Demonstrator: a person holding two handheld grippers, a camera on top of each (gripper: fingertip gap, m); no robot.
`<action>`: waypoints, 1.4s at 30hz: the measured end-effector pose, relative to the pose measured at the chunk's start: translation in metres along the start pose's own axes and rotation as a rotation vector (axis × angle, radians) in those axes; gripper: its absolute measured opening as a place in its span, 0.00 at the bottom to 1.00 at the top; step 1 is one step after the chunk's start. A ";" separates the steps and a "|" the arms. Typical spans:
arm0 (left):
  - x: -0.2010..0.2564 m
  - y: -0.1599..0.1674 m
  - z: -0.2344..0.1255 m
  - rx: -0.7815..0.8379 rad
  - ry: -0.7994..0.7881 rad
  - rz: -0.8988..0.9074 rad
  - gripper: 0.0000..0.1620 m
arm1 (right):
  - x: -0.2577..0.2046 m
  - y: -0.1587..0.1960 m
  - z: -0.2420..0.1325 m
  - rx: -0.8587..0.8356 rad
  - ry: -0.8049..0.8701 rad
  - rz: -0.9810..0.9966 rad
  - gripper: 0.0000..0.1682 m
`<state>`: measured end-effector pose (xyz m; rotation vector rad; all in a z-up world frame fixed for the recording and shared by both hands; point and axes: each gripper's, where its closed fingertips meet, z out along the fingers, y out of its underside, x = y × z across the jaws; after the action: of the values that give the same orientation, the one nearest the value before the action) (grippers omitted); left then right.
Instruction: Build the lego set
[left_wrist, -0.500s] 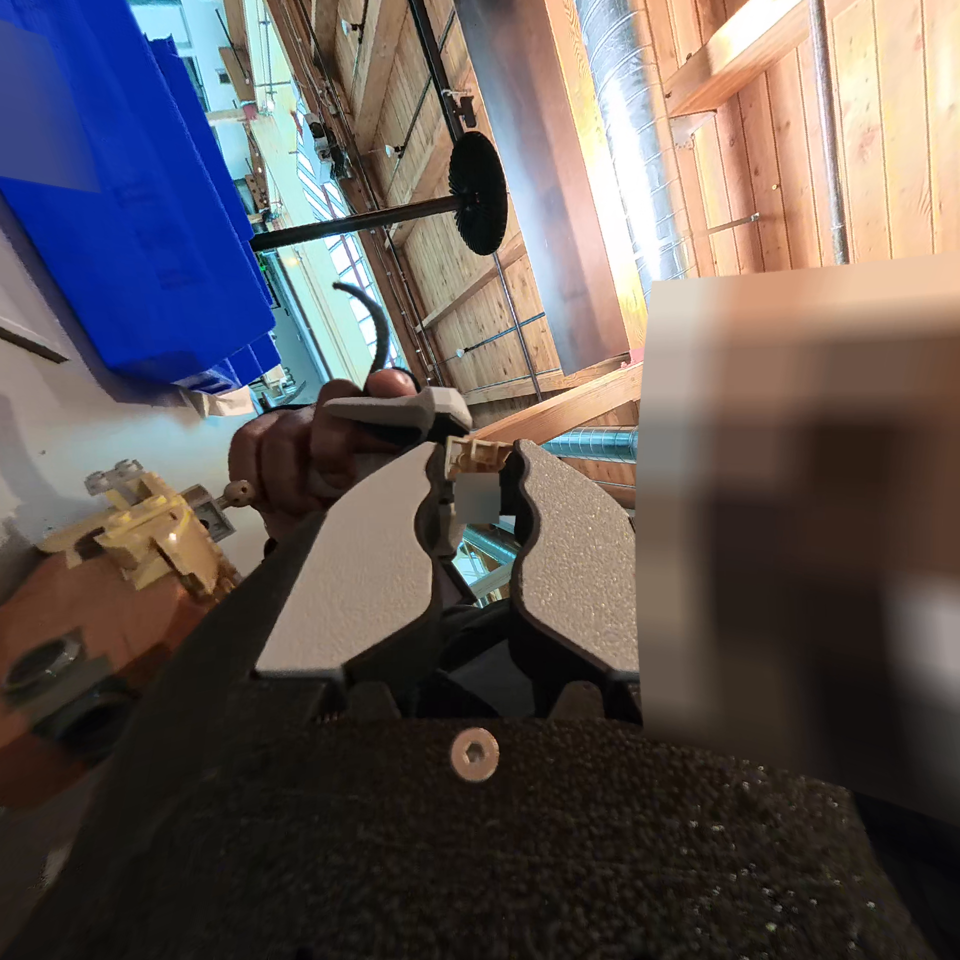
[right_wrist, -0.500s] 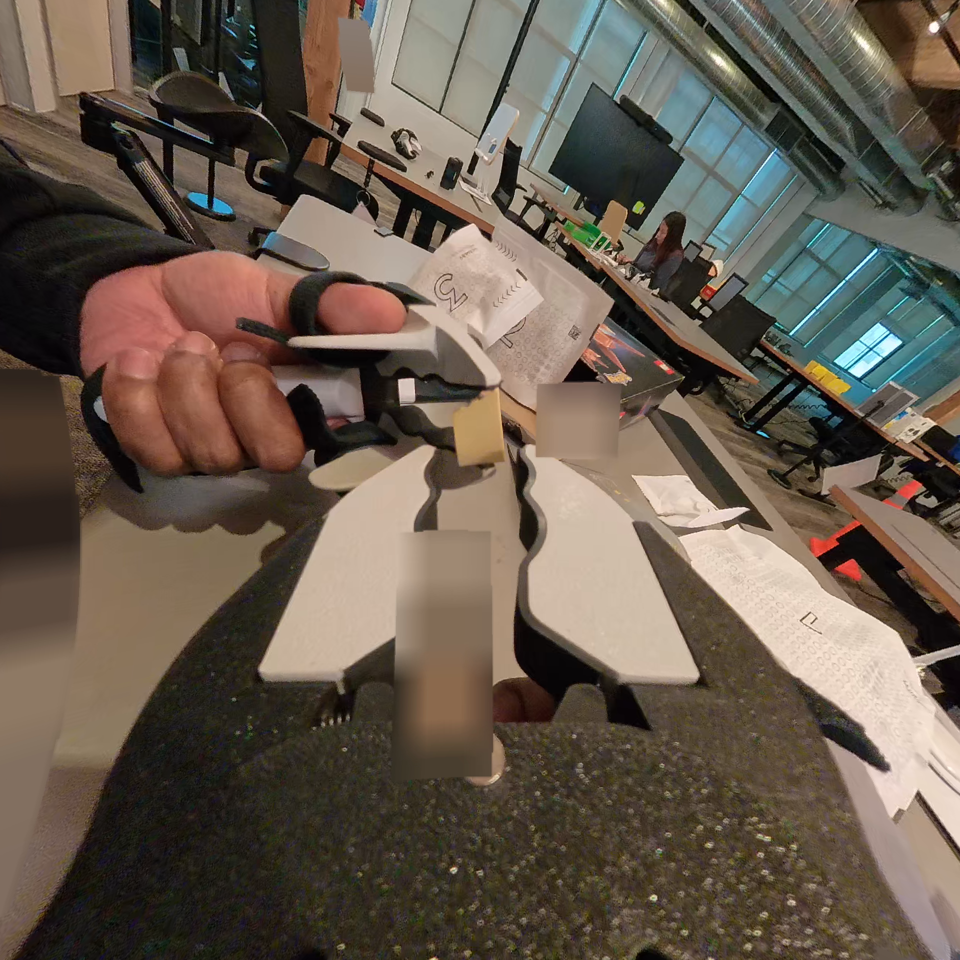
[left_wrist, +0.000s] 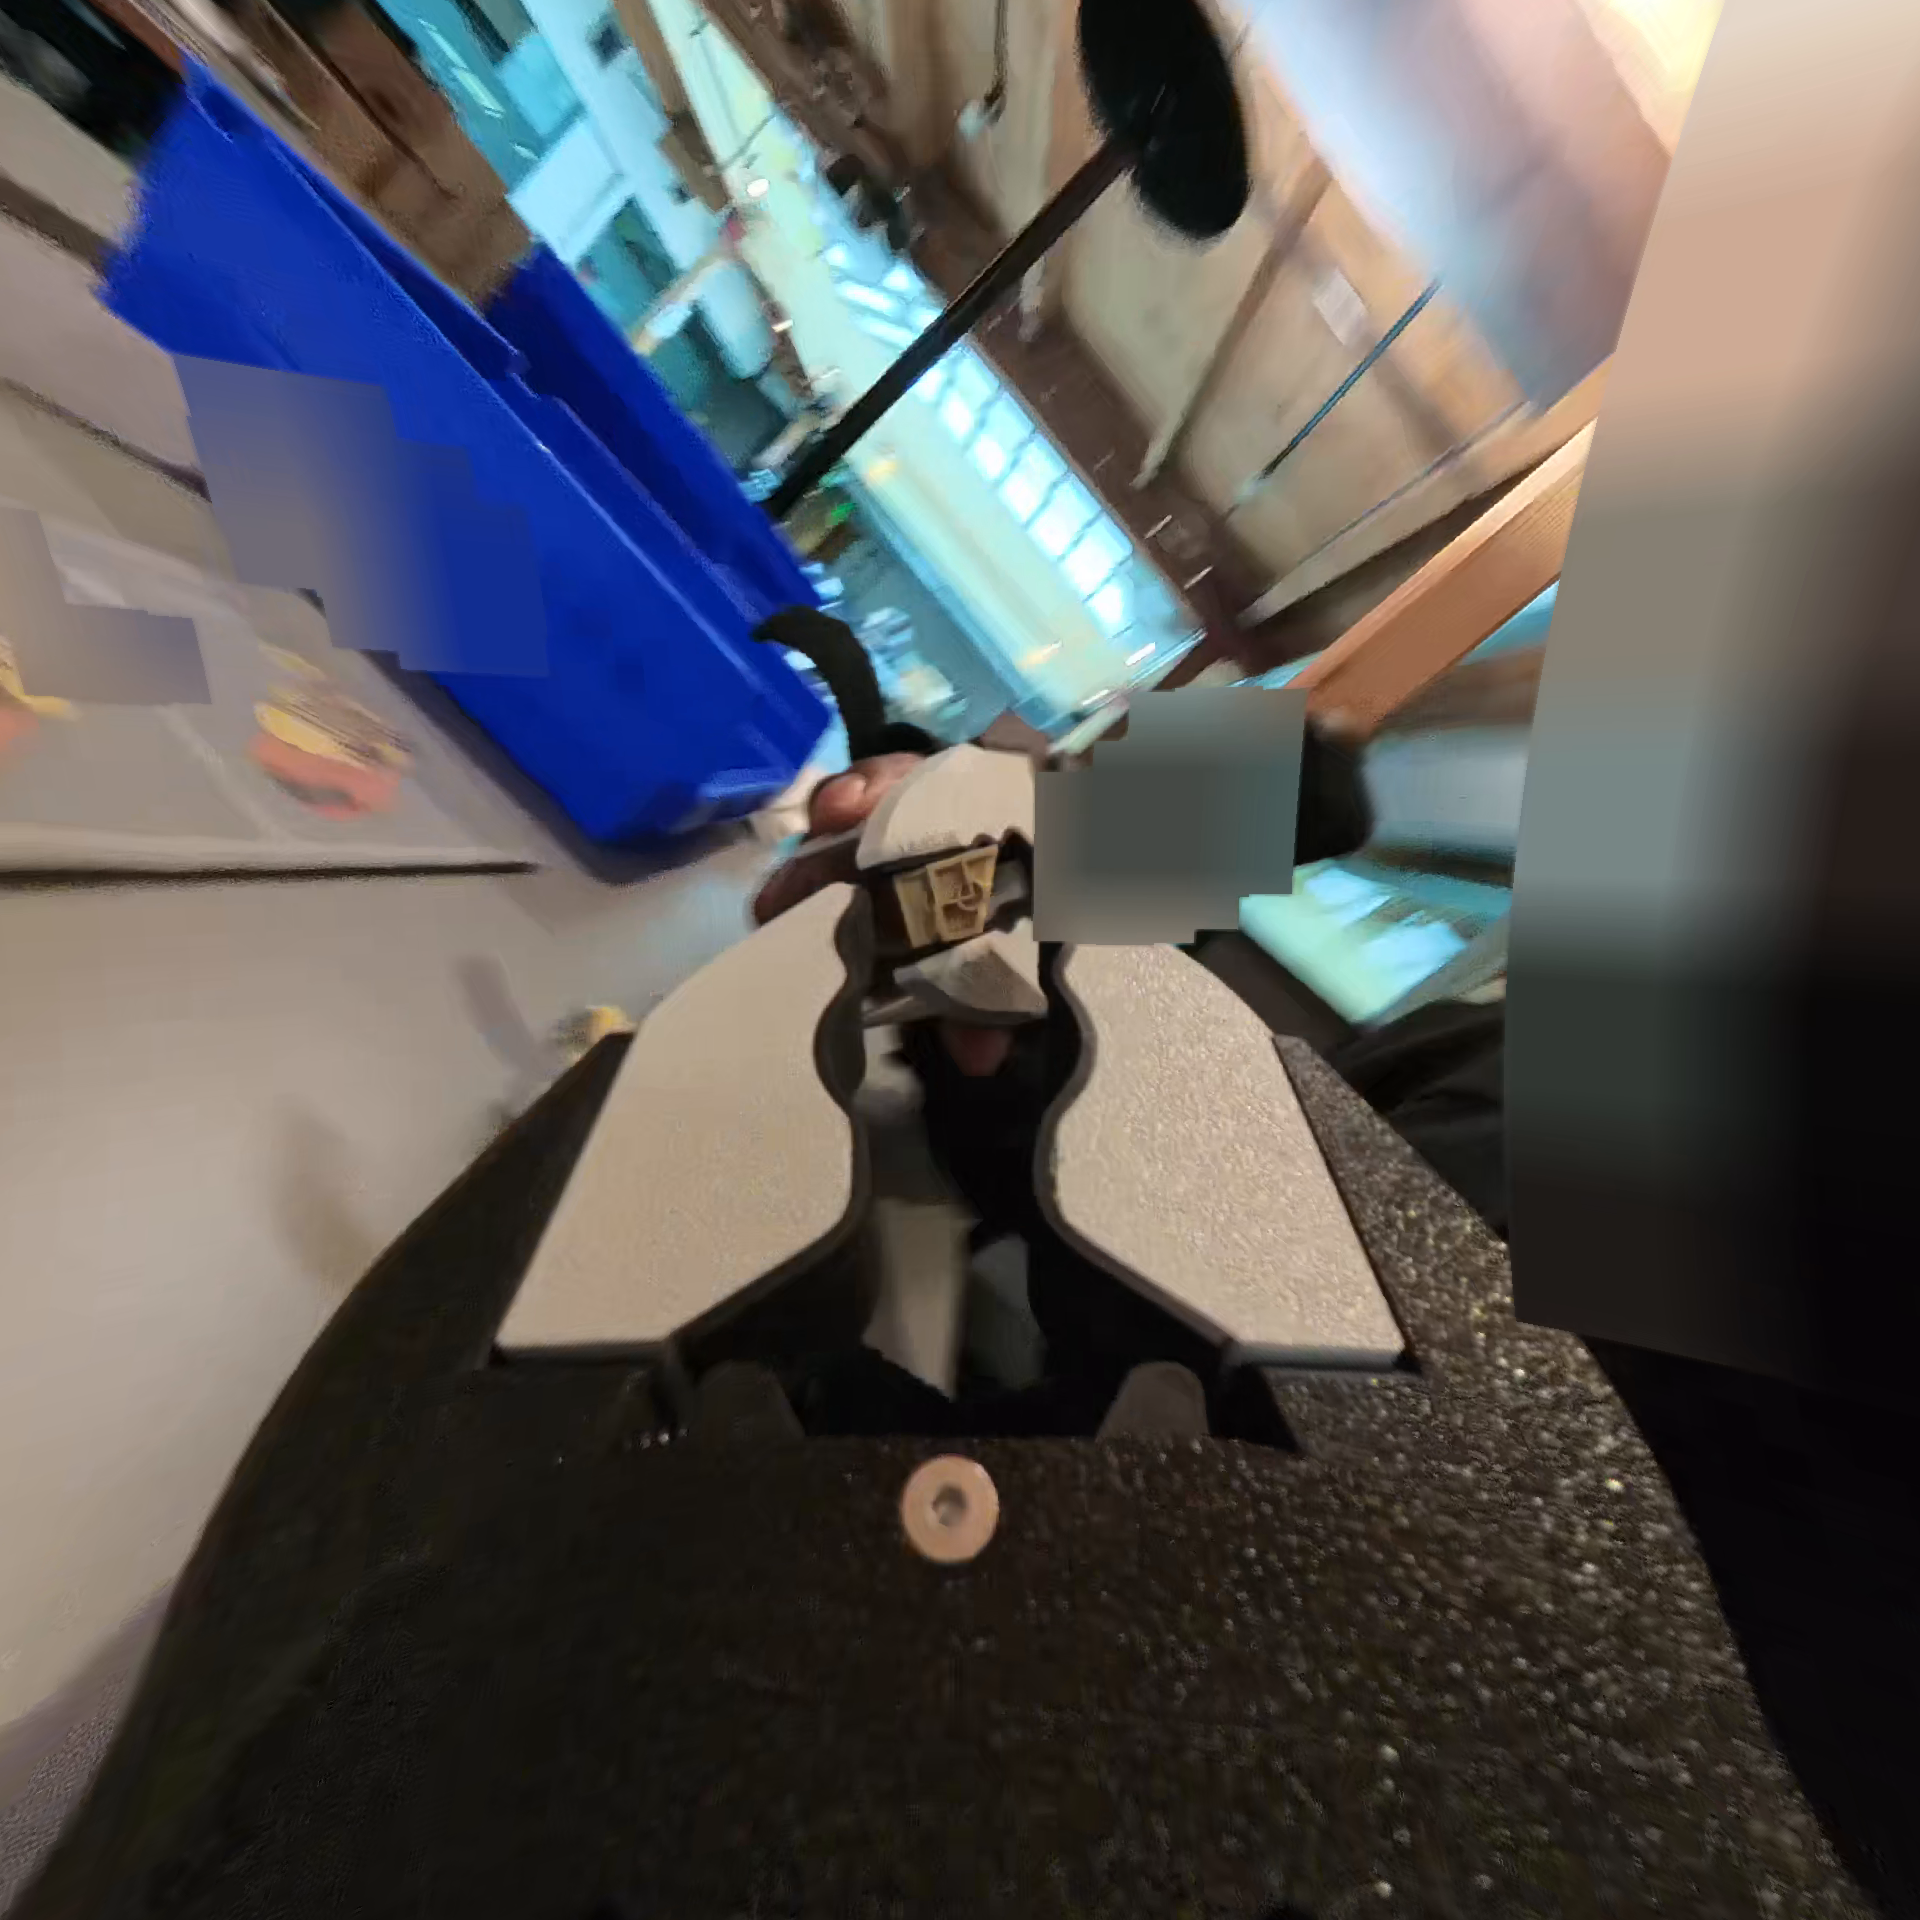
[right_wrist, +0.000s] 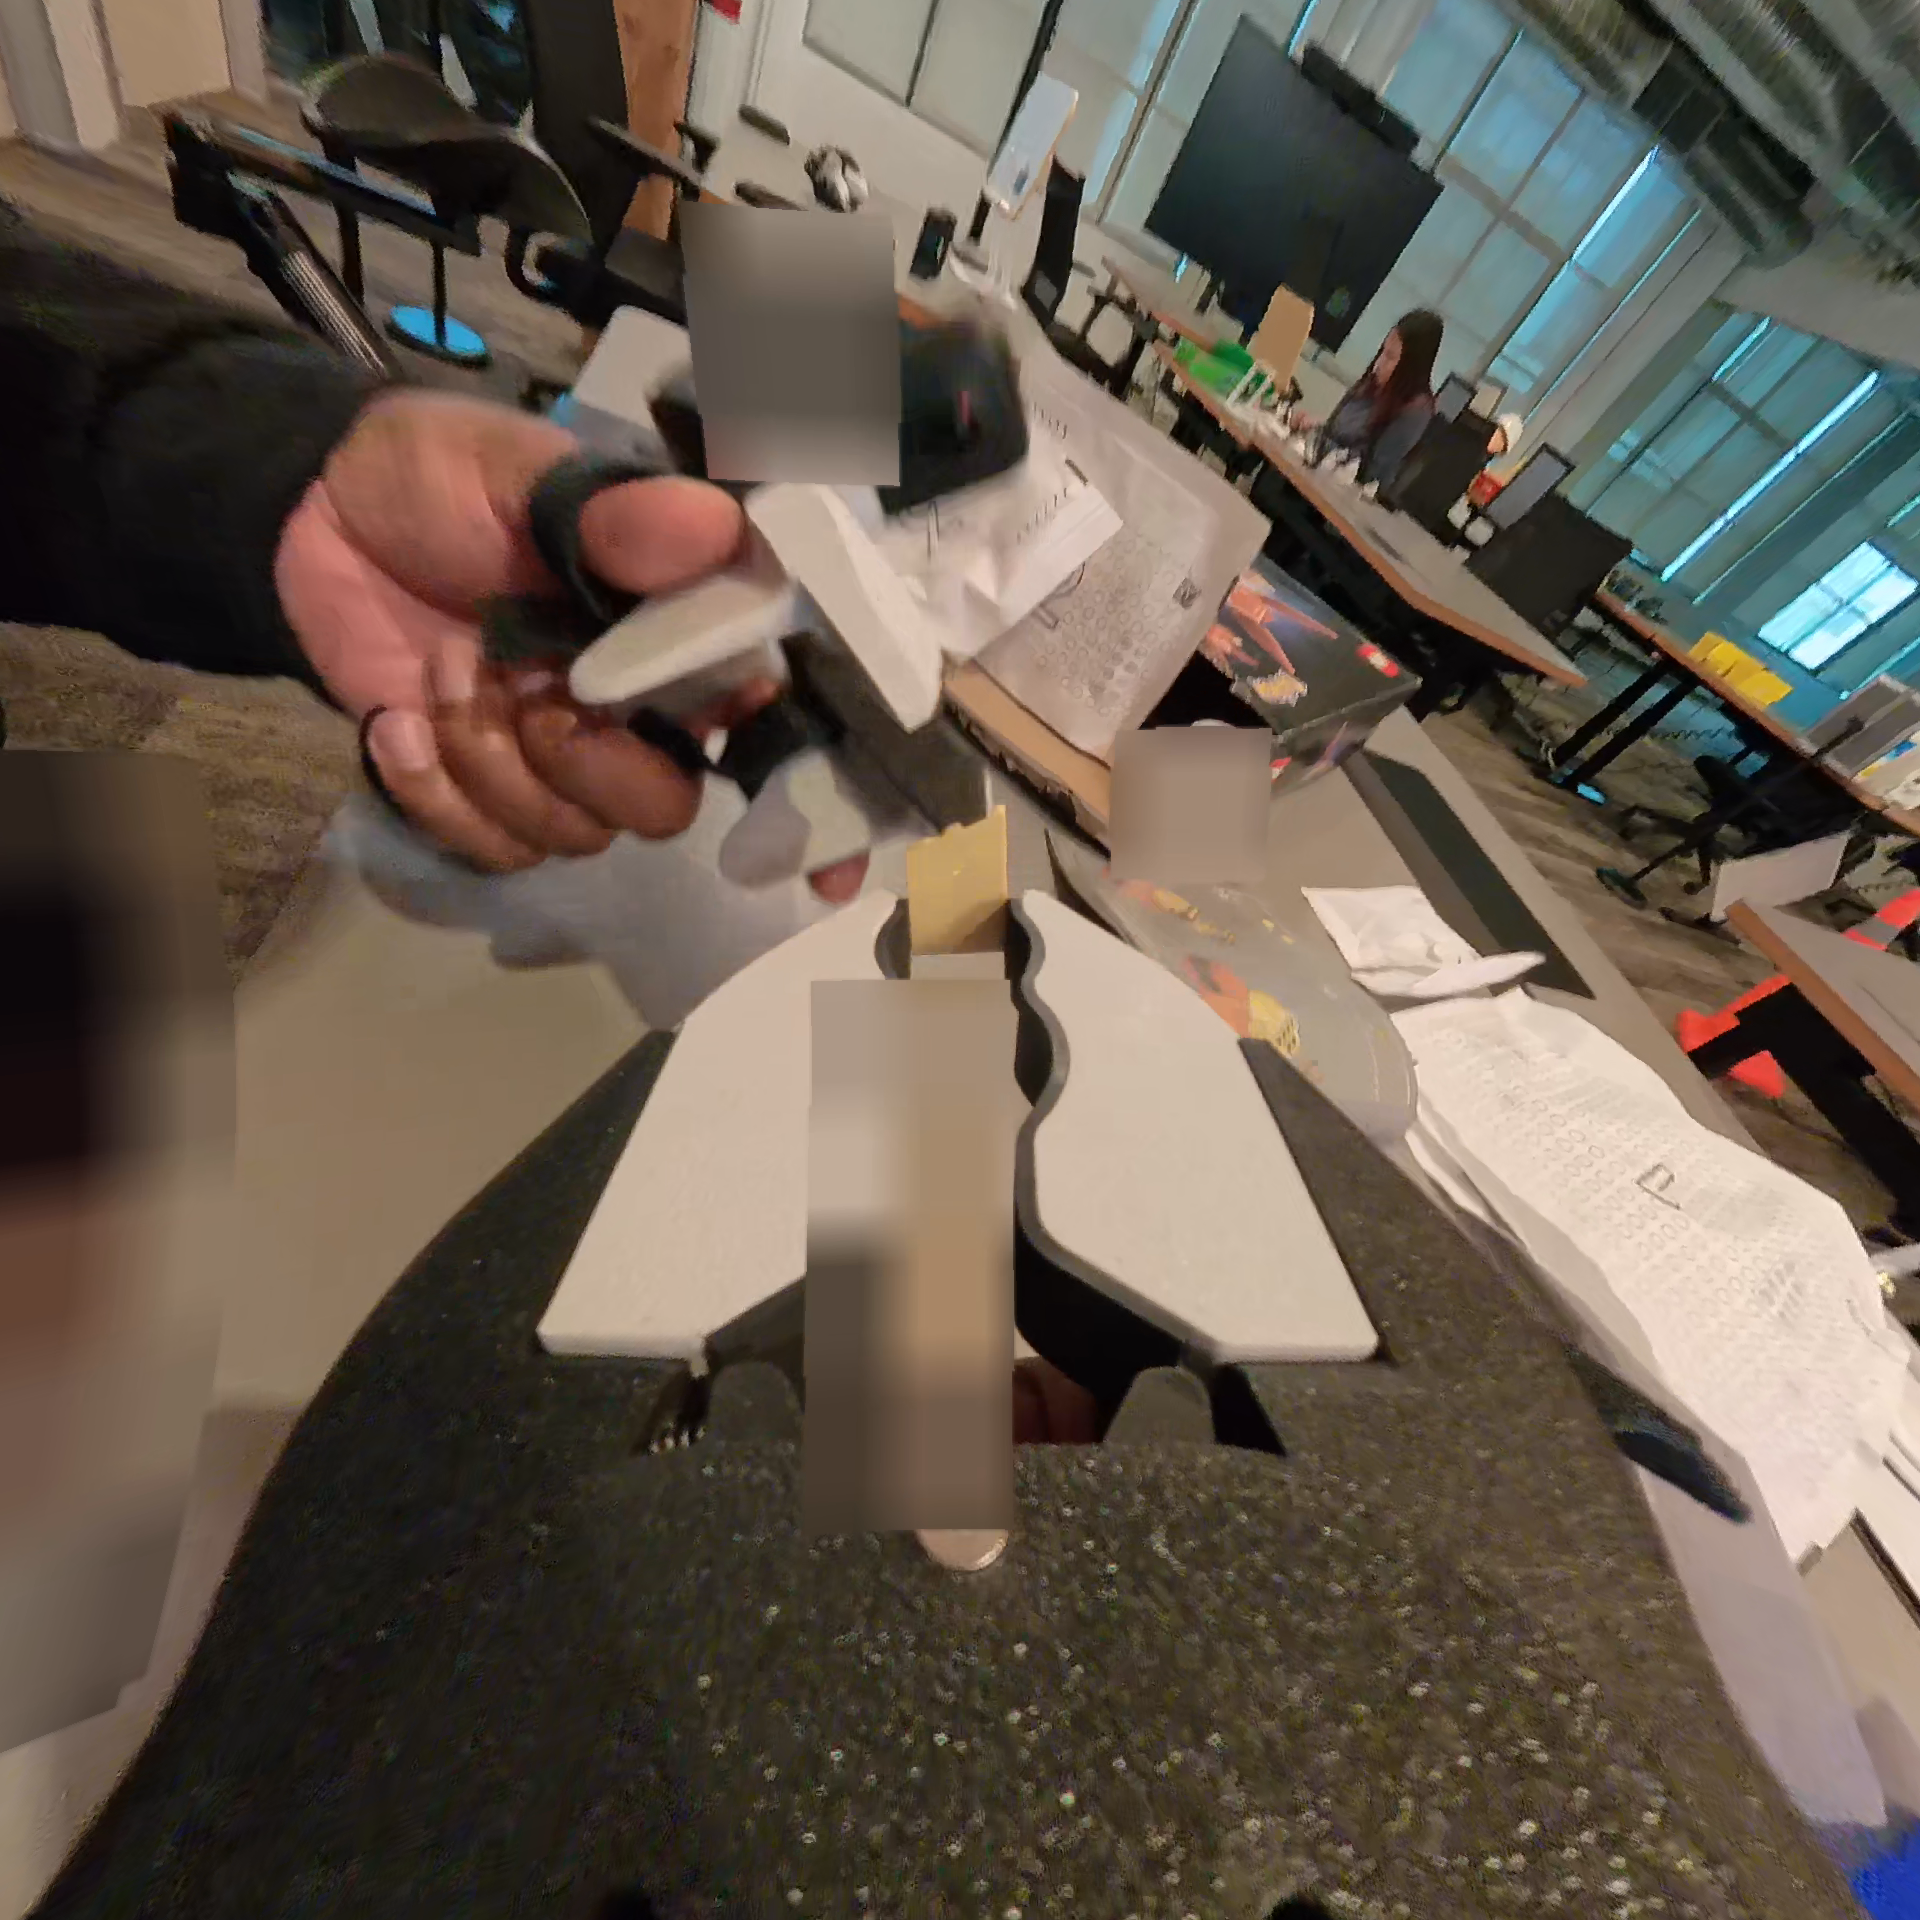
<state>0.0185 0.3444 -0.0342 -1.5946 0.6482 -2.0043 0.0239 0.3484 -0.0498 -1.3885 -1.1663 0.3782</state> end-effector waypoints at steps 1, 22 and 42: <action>-0.001 0.000 -0.001 -0.045 -0.070 0.118 0.19 | 0.001 0.004 0.001 -0.041 0.005 0.001 0.10; -0.022 0.030 0.005 -0.332 -0.364 0.354 0.03 | -0.017 0.030 0.005 -0.409 -0.014 -0.170 0.10; -0.020 0.045 -0.004 -0.070 -0.190 -0.204 0.03 | -0.036 0.025 0.002 -0.201 0.052 -0.200 0.15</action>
<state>0.0227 0.3234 -0.0783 -1.9332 0.5049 -1.9559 0.0167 0.3261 -0.0872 -1.4287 -1.3146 0.0836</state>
